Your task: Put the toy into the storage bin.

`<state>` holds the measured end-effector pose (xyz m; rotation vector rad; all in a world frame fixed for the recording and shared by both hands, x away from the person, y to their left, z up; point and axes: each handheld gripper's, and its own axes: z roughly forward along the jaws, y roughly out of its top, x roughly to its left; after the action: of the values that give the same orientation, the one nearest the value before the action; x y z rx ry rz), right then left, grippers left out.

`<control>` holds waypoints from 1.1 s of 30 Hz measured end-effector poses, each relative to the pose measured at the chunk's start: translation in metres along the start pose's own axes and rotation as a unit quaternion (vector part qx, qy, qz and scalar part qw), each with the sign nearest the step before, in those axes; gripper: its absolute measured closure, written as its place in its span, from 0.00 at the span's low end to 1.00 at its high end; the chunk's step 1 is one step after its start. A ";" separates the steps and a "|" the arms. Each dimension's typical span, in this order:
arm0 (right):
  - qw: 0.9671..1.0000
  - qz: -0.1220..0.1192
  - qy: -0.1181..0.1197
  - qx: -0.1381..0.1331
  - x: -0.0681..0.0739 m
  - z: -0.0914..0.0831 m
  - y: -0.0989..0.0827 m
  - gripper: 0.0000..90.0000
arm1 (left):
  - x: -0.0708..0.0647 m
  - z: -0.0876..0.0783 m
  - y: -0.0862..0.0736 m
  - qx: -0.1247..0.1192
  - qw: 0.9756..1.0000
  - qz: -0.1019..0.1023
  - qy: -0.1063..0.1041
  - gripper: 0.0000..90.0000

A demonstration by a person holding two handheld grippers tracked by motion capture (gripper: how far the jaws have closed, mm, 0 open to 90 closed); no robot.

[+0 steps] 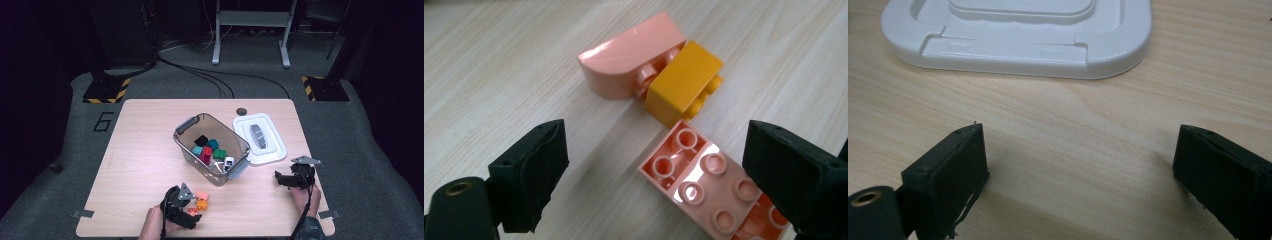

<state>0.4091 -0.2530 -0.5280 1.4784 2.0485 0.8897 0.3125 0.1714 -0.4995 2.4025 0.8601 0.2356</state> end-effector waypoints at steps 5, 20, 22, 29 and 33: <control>1.000 0.001 0.000 0.000 0.000 0.000 0.000 0.07 | 0.010 -0.006 -0.006 0.012 1.000 0.000 0.003 0.15; 1.000 0.000 0.000 0.000 0.000 0.000 0.000 0.07 | 0.040 -0.019 -0.011 0.029 0.999 -0.019 0.009 0.22; 1.000 0.001 0.000 0.000 0.000 0.000 0.000 0.07 | 0.040 -0.018 -0.007 0.026 1.000 -0.014 0.006 0.25; 1.000 0.001 0.000 0.000 0.000 0.000 0.000 0.07 | 0.039 -0.009 0.000 0.041 0.999 -0.016 -0.012 0.38; 1.000 0.001 0.000 0.000 0.000 0.000 0.000 0.07 | 0.038 -0.005 0.000 0.053 0.998 -0.013 -0.013 0.50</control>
<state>0.4090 -0.2528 -0.5279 1.4818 2.0474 0.8902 0.3405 0.1980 -0.4960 2.4848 0.9116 0.1512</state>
